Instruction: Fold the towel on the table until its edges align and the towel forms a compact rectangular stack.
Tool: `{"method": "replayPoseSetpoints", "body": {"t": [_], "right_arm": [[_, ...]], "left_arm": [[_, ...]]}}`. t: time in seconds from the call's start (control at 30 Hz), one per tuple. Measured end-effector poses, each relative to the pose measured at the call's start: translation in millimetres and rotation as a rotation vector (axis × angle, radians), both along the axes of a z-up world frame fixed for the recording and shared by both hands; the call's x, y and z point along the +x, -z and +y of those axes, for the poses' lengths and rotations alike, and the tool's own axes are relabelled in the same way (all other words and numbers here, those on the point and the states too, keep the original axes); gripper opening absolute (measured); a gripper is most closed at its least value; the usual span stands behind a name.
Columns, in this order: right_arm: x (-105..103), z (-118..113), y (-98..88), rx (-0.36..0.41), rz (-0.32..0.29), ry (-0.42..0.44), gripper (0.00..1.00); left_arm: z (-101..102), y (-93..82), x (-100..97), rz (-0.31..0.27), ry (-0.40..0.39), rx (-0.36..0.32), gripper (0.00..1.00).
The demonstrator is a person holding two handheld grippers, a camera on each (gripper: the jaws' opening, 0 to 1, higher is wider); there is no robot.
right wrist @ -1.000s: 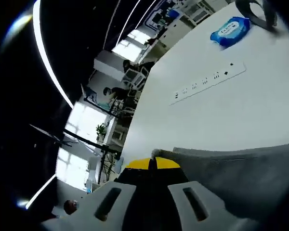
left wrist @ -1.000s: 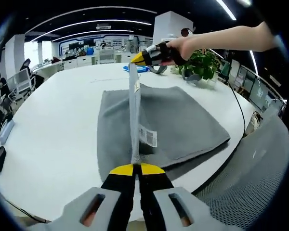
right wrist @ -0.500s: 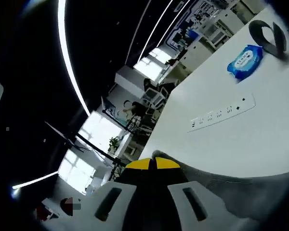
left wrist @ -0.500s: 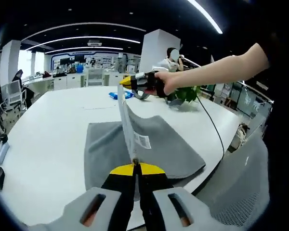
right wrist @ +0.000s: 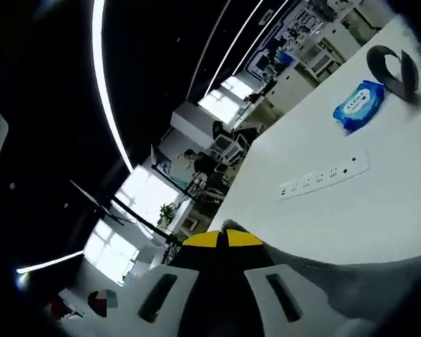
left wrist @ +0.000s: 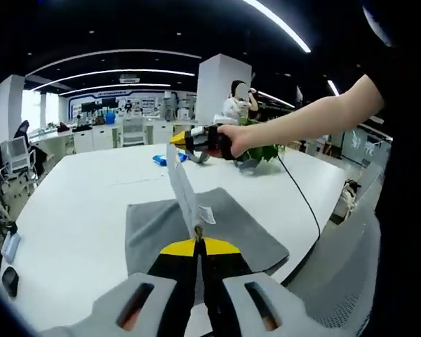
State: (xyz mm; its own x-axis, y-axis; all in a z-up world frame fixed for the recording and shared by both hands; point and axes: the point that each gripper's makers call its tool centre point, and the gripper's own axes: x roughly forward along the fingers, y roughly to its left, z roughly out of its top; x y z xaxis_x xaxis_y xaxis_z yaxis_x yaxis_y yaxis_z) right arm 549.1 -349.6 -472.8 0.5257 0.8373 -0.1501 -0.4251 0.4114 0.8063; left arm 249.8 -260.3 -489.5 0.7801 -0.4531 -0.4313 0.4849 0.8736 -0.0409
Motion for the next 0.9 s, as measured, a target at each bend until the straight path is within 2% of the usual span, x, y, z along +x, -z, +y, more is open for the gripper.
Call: {"method": "replayPoseSetpoints", "body": {"t": [0.17, 0.3, 0.63, 0.9], "right_arm": [[-1.8, 11.3, 11.4, 0.003, 0.024, -0.008, 0.0], [-4.1, 24.0, 22.2, -0.008, 0.046, -0.013, 0.0], [3.8, 43.4, 45.6, -0.017, 0.099, 0.011, 0.0], [-1.6, 57.0, 66.7, -0.035, 0.115, -0.008, 0.0]], "left_arm": [[16.9, 22.2, 0.4, 0.025, -0.053, 0.006, 0.01], [32.7, 45.5, 1.9, 0.073, -0.103, 0.016, 0.01], [50.2, 78.8, 9.2, 0.137, -0.144, 0.02, 0.01], [63.3, 108.5, 2.9, 0.178, -0.196, 0.008, 0.01]]}}
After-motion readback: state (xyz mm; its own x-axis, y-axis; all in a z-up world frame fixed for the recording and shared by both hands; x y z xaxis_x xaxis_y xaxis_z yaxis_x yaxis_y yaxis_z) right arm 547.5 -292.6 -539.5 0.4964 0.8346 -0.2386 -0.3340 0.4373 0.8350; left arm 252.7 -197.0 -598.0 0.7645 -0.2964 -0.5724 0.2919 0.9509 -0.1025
